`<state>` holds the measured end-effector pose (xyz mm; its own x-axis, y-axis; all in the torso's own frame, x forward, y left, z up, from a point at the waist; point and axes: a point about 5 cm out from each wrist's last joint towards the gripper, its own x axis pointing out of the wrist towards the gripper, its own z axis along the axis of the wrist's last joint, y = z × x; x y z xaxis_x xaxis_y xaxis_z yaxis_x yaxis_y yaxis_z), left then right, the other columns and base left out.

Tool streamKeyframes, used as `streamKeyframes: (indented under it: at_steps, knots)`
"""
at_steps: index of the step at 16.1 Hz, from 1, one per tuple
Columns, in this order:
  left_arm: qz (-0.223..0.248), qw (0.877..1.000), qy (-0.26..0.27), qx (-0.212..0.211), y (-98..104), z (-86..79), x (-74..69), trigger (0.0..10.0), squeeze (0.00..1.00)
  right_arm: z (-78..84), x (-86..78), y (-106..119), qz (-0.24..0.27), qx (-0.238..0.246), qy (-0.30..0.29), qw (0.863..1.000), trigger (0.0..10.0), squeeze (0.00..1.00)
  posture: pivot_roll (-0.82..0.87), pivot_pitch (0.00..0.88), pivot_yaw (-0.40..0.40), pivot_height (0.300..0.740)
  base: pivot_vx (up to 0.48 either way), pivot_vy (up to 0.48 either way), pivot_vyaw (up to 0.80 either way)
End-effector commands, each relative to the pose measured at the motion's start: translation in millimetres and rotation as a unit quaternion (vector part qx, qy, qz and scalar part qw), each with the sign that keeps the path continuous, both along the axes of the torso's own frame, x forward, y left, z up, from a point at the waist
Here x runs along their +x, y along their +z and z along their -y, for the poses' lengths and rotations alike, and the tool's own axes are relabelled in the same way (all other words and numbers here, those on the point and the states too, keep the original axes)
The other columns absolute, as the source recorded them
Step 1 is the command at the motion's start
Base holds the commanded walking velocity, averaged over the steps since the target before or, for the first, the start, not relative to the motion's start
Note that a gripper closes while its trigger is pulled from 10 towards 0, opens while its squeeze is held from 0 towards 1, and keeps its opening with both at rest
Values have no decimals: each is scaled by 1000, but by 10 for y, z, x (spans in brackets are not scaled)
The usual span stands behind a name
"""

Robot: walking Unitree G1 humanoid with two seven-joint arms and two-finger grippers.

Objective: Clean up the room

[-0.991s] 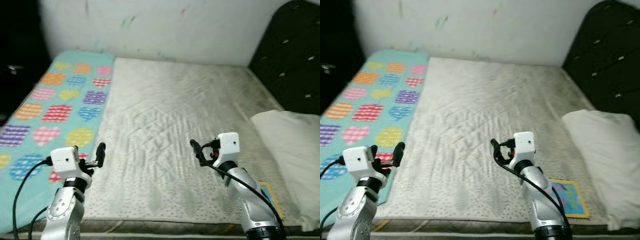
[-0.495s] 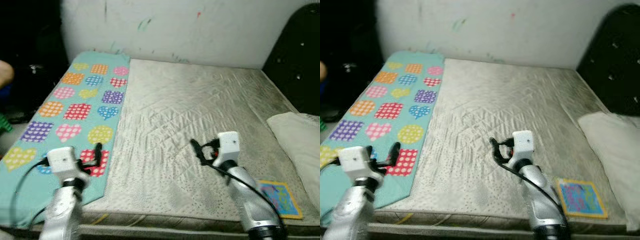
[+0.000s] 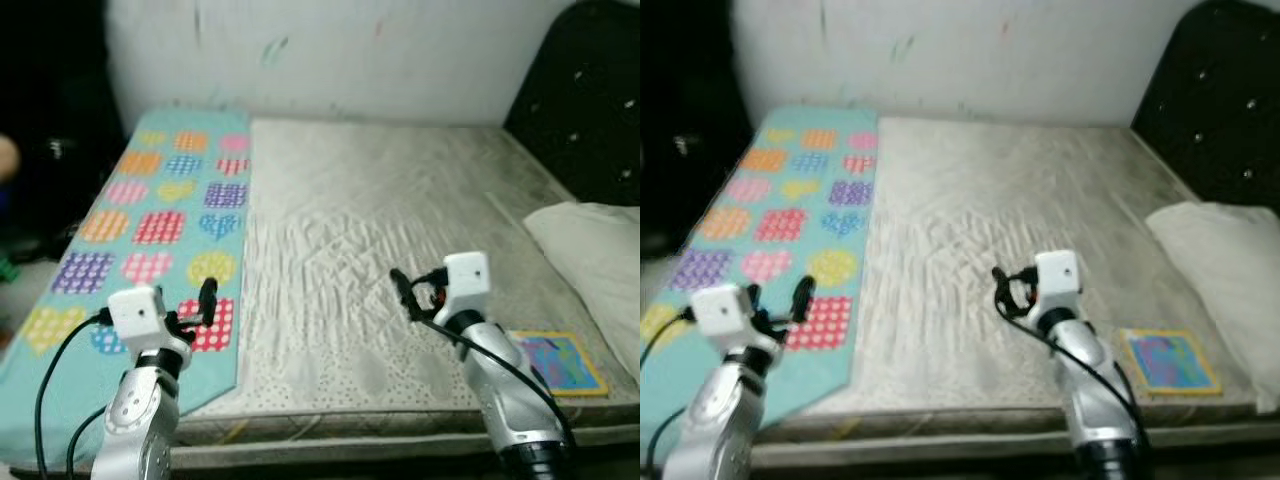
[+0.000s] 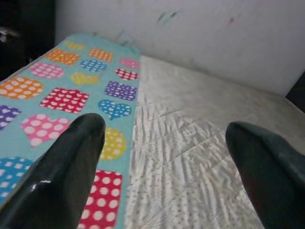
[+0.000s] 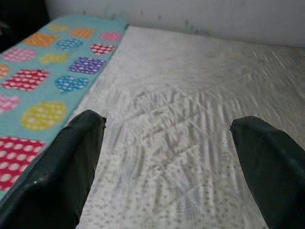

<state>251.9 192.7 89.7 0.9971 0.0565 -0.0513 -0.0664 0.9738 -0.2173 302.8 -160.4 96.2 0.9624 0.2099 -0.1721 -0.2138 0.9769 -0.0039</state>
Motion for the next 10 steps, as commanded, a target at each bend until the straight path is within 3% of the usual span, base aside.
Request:
streamKeyframes:
  at_steps: [1, 7, 10]
  knots:
    - [8, 1000, 8, 5, 66, -37, 12, 10000, 0, -13, 54, 75, 12, -11, -1, 1000, 10000, 0, -53, 0, -68, 740, 0, 480, 0]
    - [11, 1000, 24, 3, 88, -45, 12, 10000, 0, -107, 88, 211, 53, -49, 32, 997, 10000, 0, -54, 0, -68, 740, 0, 480, 0]
    - [8, 999, 31, 7, 94, -50, 9, 10000, 0, -125, 77, 199, 42, -53, 42, 997, 10000, 0, -48, 0, -72, 740, 0, 480, 0]
